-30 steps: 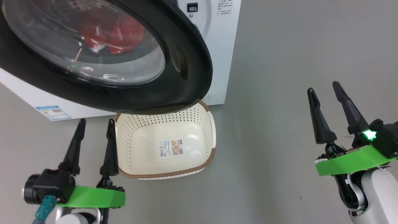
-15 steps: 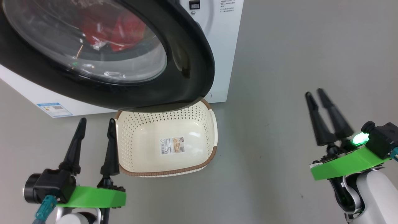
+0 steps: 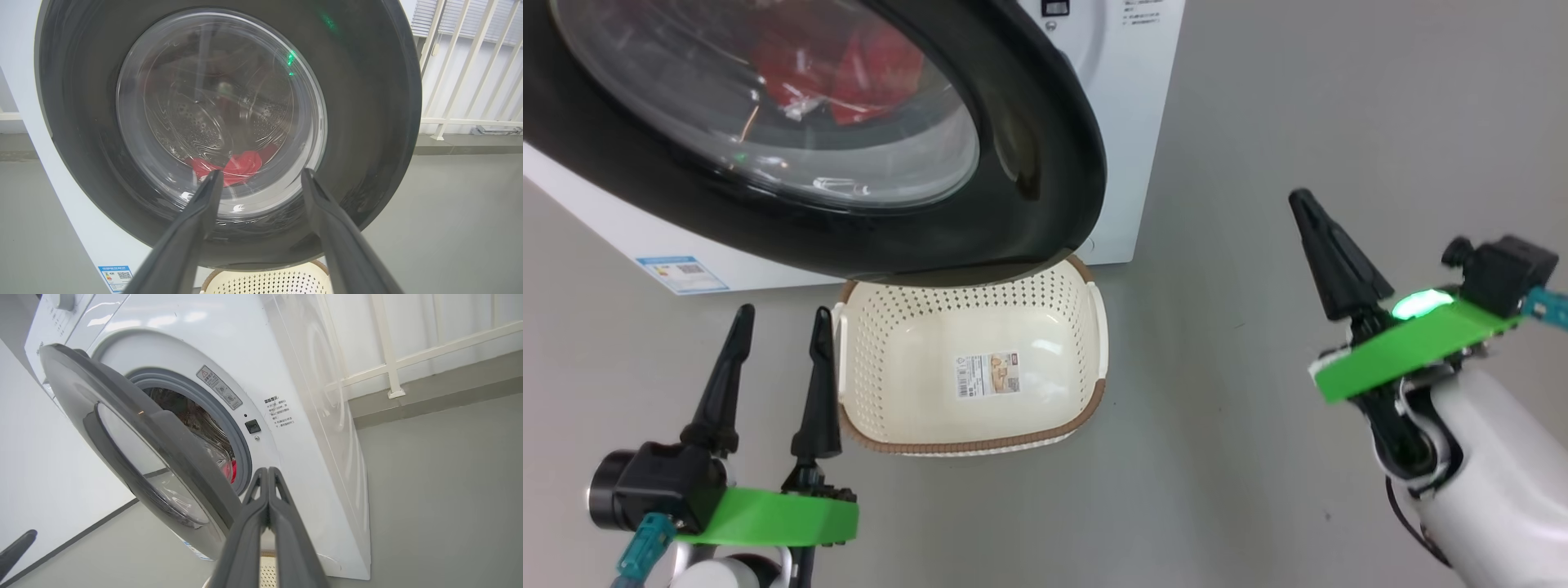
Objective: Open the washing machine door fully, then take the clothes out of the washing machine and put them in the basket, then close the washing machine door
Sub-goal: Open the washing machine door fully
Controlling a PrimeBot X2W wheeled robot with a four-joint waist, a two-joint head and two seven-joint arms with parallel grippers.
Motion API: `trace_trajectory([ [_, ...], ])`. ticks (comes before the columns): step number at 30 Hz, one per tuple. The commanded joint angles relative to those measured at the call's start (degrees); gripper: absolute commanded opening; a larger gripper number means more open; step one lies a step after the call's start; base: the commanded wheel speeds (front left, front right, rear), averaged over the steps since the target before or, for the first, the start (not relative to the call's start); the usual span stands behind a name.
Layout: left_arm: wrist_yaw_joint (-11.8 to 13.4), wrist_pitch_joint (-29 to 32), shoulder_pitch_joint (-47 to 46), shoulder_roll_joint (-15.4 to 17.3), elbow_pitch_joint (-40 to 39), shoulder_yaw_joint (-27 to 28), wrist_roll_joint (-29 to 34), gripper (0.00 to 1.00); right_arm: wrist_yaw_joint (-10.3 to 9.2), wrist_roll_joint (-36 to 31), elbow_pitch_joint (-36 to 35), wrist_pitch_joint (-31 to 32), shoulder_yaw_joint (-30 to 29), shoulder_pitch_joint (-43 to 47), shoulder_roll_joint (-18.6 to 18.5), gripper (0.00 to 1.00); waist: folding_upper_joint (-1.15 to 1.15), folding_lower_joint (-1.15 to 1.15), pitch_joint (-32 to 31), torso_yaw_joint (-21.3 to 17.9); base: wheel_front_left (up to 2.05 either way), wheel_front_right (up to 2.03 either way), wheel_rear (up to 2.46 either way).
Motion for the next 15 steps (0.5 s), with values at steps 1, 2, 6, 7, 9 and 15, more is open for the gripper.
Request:
trace_trajectory([
  [1, 0.06, -0.69, -0.45, 0.99, -1.82, 1.48, 0.28, 1.0, 0.37, 3.5, -0.48, -0.23, 1.87, -2.42, -0.76, 0.0, 0.0, 0.0, 0.56, 0.53, 0.0, 0.0, 0.0],
  [2, 0.02, -0.69, -0.58, 0.99, -1.94, 1.39, 0.26, 1.0, 0.37, 6.2, -0.07, 0.04, 2.66, -3.67, -0.92, 0.0, 0.0, 0.0, 0.83, 0.78, 0.0, 0.0, 0.0],
  [6, -0.09, -0.69, -1.25, 0.99, -2.47, 1.04, 0.05, 1.0, 0.37, 17.14, 0.56, 2.68, 4.9, -8.38, -1.59, 0.0, 0.0, 0.0, 2.24, 1.98, 0.0, 0.0, 0.0],
  [7, -0.1, -0.69, -1.41, 0.99, -2.61, 0.92, -0.03, 1.0, 0.37, 20.15, 0.52, 3.52, 4.99, -9.39, -1.63, 0.0, 0.0, 0.0, 2.64, 2.32, 0.0, 0.0, 0.0],
  [9, -0.19, -0.69, -1.84, 0.99, -2.93, 0.59, -0.36, 1.0, 0.37, 25.28, 0.38, 5.46, 5.02, -11.36, -2.06, 0.0, 0.0, 0.0, 3.46, 3.02, 0.0, 0.0, 0.0],
  [15, -0.48, -0.69, -2.87, 0.99, -4.37, -0.79, -1.45, 1.0, 0.37, 38.85, 1.23, 14.81, 3.21, -16.9, -1.91, 0.0, 0.0, 0.0, 5.92, 5.12, 0.0, 0.0, 0.0],
])
